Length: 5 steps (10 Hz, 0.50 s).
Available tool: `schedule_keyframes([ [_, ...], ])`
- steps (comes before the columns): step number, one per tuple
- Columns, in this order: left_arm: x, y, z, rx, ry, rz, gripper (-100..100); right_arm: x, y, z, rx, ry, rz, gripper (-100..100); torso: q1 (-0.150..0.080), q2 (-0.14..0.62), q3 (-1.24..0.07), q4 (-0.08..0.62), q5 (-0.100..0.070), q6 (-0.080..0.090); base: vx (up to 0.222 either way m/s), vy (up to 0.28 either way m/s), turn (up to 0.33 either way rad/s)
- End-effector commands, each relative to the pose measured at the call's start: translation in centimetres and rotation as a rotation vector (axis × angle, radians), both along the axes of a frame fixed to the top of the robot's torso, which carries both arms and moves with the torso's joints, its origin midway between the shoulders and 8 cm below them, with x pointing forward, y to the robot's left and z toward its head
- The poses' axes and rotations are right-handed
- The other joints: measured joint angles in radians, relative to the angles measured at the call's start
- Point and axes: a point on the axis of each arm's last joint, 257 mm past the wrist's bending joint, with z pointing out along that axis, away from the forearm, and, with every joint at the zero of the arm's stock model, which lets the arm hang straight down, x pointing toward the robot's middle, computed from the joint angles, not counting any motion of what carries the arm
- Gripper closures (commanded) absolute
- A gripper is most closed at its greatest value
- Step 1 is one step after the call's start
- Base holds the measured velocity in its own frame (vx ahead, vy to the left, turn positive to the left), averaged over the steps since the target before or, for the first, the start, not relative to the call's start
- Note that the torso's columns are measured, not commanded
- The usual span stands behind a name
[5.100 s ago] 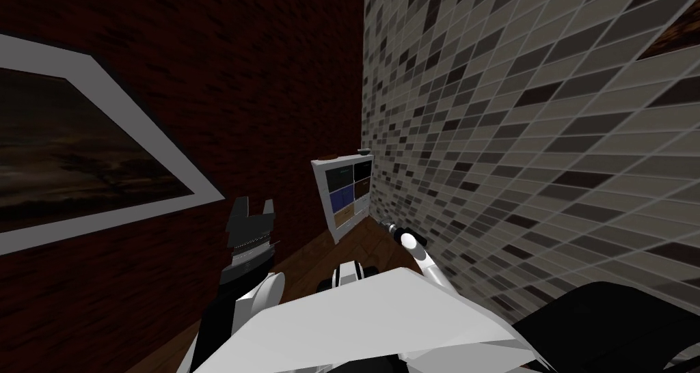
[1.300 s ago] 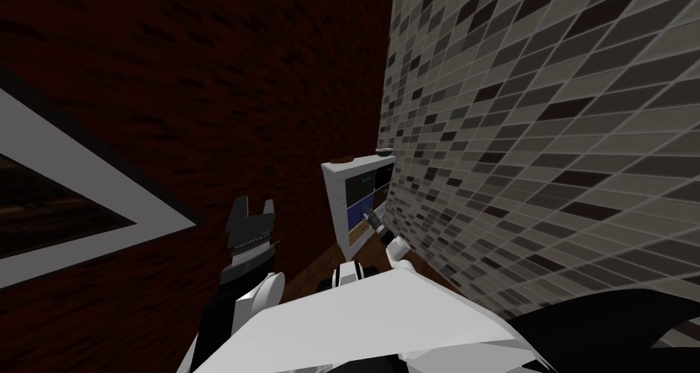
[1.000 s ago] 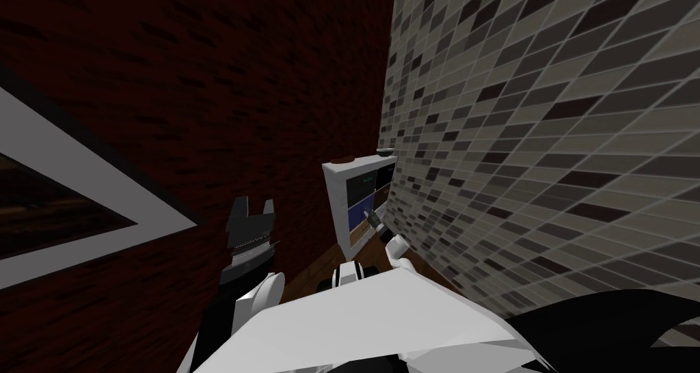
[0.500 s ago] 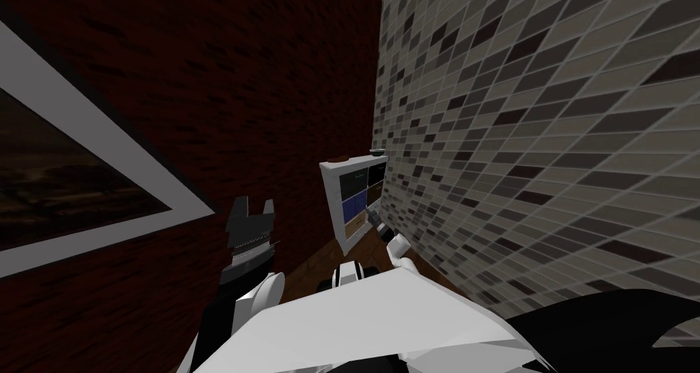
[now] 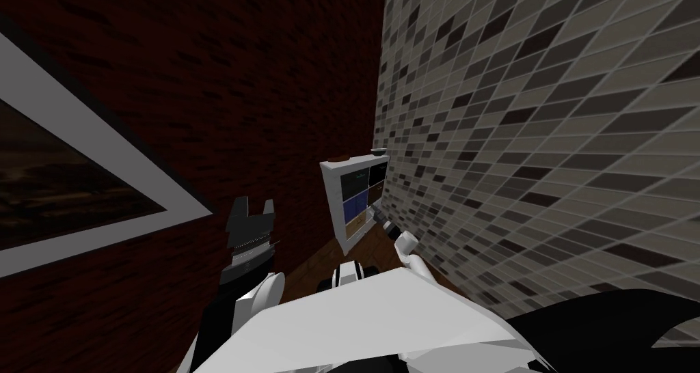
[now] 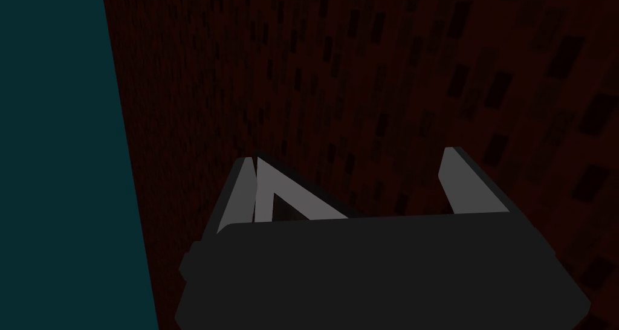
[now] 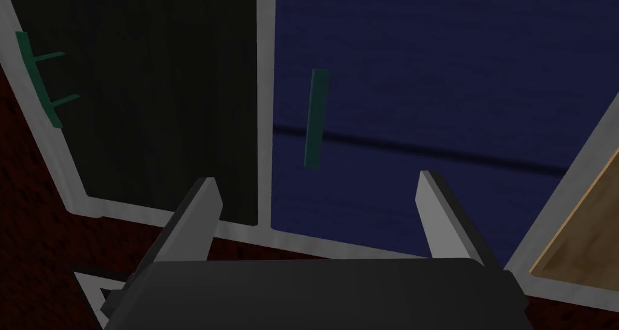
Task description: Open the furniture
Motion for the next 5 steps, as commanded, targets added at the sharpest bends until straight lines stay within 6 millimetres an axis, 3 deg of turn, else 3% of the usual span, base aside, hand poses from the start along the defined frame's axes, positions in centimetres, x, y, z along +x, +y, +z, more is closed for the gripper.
schedule_keyframes([
  [1,0.0,0.0,0.0,0.0,0.0,0.0,0,0.2,-1.8,0.1,-0.06,-0.001,-0.004,-100,0.0,0.0,0.0,0.0,0.0,0.0,0.025,0.029,-0.003],
  [2,0.0,0.0,0.0,0.0,0.0,0.0,0,0.7,-1.3,0.4,-0.062,-0.012,-0.013,-100,0.001,0.0,0.0,0.0,0.0,0.0,0.071,0.075,-0.02],
  [3,0.0,0.0,0.0,0.0,0.0,0.0,0,0.9,-2.1,0.6,-0.091,-0.015,-0.016,-100,0.003,-0.003,-0.002,-0.001,0.001,0.0,0.105,0.125,-0.011],
  [5,0.0,0.0,0.0,0.0,0.0,0.0,0,1.2,-0.2,0.9,-0.044,-0.026,-0.022,-100,0.003,-0.003,-0.002,-0.001,0.001,0.0,0.093,0.126,-0.009],
])
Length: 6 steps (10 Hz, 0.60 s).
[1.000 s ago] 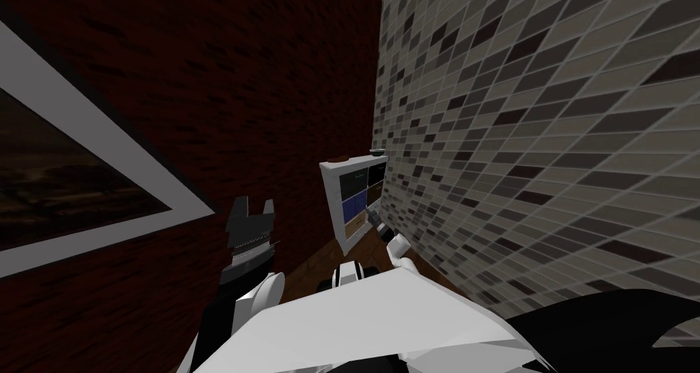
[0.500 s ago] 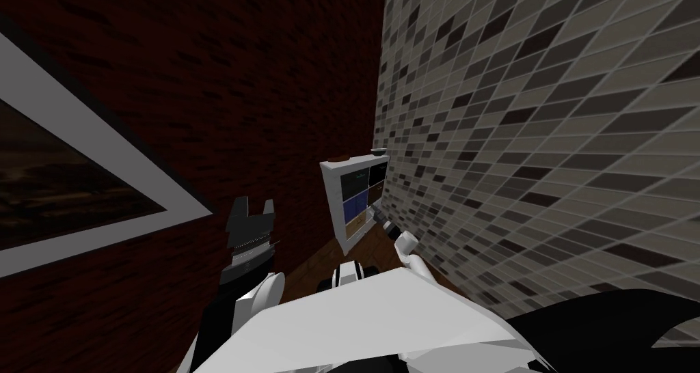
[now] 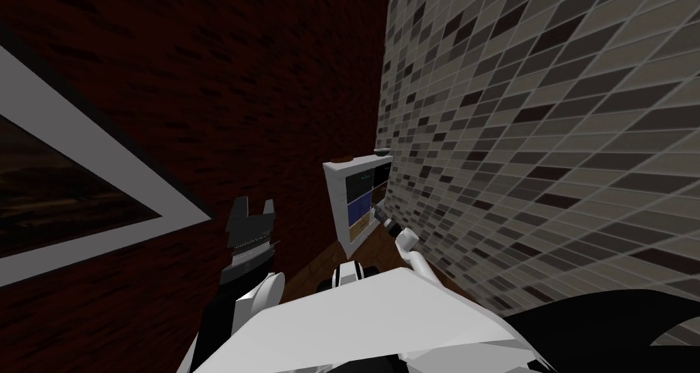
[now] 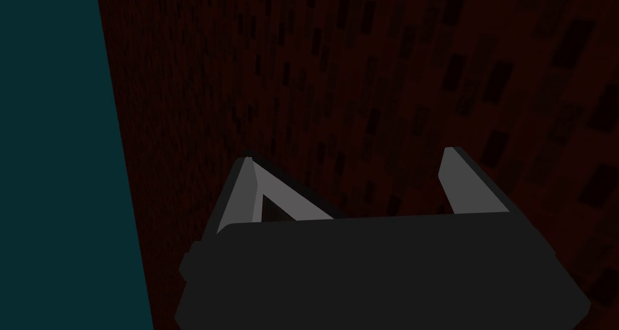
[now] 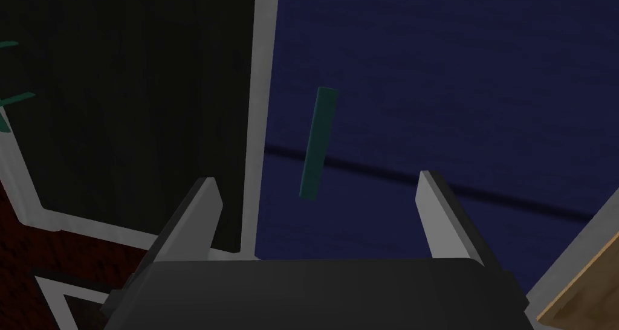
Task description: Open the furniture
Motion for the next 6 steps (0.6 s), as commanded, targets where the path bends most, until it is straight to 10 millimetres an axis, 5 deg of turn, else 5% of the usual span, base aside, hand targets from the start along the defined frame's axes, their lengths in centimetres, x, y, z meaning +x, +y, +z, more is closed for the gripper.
schedule_keyframes([
  [1,0.0,0.0,0.0,0.0,0.0,0.0,0,0.3,1.8,0.2,0.049,-0.007,-0.004,-100,-0.004,0.002,0.001,0.001,-0.001,0.0,0.052,0.063,0.0],
  [5,0.0,0.0,0.0,0.0,0.0,0.0,0,0.3,5.2,0.2,0.145,-0.009,-0.003,-100,-0.005,0.004,0.002,0.001,-0.001,0.0,0.005,0.005,0.0],
  [6,0.0,0.0,0.0,0.0,0.0,0.0,0,0.4,4.7,0.2,0.133,-0.008,-0.003,-100,-0.003,0.002,0.001,0.001,-0.001,0.0,0.0,0.0,0.0],
])
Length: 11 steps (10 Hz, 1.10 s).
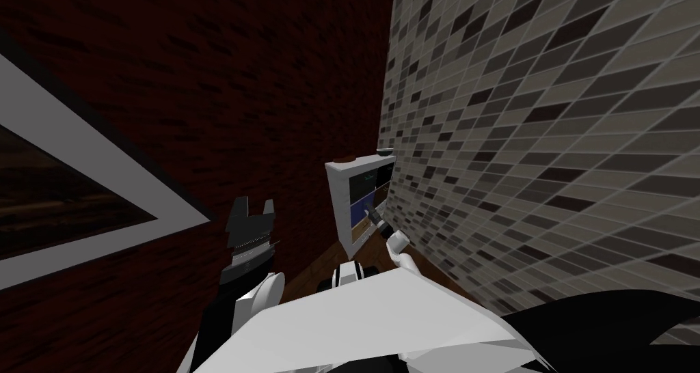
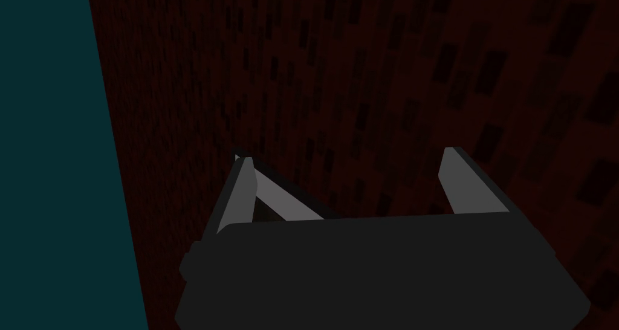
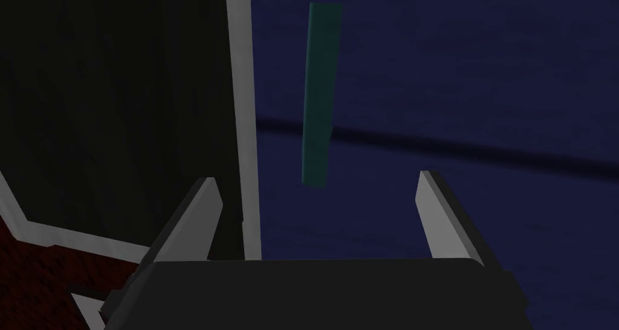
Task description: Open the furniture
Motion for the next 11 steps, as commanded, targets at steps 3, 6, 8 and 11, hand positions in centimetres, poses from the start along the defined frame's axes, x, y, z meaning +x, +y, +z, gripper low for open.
schedule_keyframes([
  [3,0.0,0.0,0.0,0.0,0.0,0.0,0,0.8,0.1,0.7,0.002,-0.001,-0.002,100,0.0,-0.001,-0.001,-0.001,0.0,0.0,0.02,0.012,0.015],
  [6,0.0,0.0,0.0,0.0,0.0,0.0,0,0.7,-0.4,1.0,0.002,-0.004,0.005,100,-0.003,0.008,0.005,0.002,-0.001,0.001,-0.128,-0.05,-0.015],
  [8,0.0,0.0,0.0,0.0,0.0,0.0,0,0.7,-0.7,1.3,0.002,-0.005,0.009,100,-0.001,0.006,0.003,0.003,0.001,0.002,-0.175,-0.082,-0.02],
  [11,0.0,0.0,0.0,0.0,0.0,0.0,0,0.2,-1.0,1.1,0.003,0.0,0.016,100,-0.001,0.002,0.001,0.003,0.002,0.002,-0.15,-0.071,-0.019],
])
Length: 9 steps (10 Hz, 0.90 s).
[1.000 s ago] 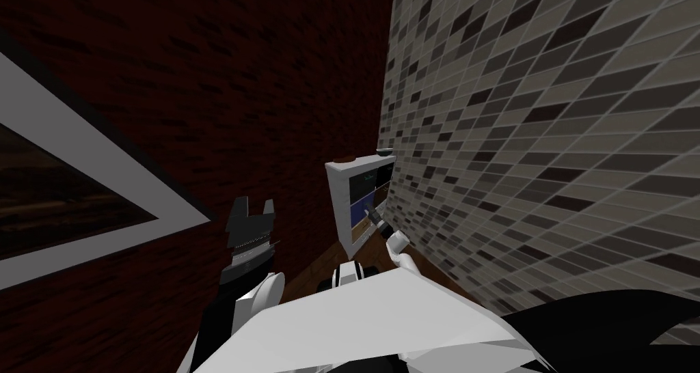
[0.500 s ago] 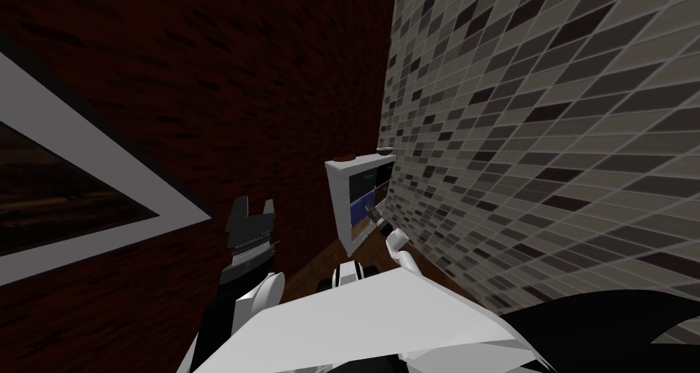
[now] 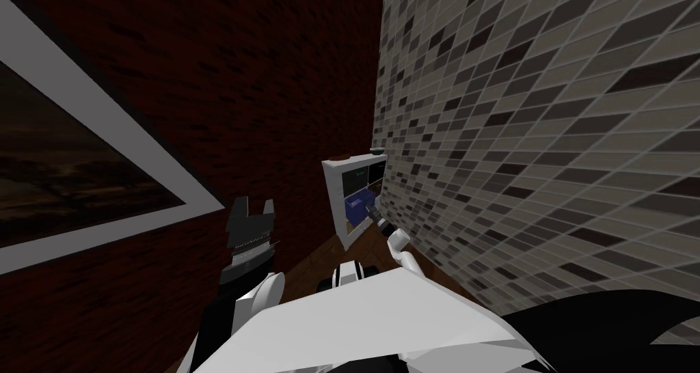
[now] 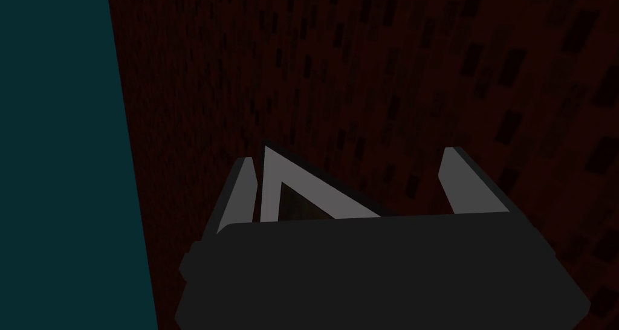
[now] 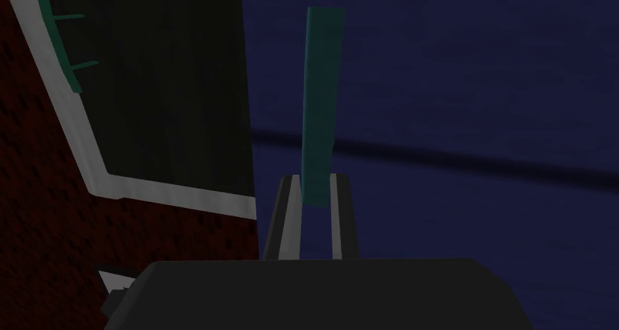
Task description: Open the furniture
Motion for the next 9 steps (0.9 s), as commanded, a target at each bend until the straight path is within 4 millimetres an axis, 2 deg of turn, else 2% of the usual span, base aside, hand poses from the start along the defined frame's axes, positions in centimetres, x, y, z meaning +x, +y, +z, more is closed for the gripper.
schedule_keyframes([
  [1,0.0,0.0,0.0,0.0,0.0,0.0,0,-0.3,-0.6,0.6,-0.001,-0.012,0.006,100,-0.001,0.003,0.002,0.001,-0.001,0.0,-0.188,-0.069,-0.041],
  [2,0.0,0.0,0.0,0.0,0.0,0.0,0,0.7,-0.9,1.2,-0.001,-0.001,0.003,-100,0.0,0.002,0.002,0.001,0.0,0.0,-0.109,-0.019,0.029],
  [4,0.0,0.0,0.0,0.0,0.0,0.0,0,1.6,-1.5,2.2,-0.001,0.0,-0.001,-100,0.005,-0.008,-0.004,-0.004,0.0,-0.003,-0.052,0.025,0.032],
  [9,0.0,0.0,0.0,0.0,0.0,0.0,0,3.9,-2.9,5.1,0.001,-0.002,-0.016,-100,0.0,0.0,0.0,-0.002,-0.002,-0.001,-0.046,0.023,0.031],
])
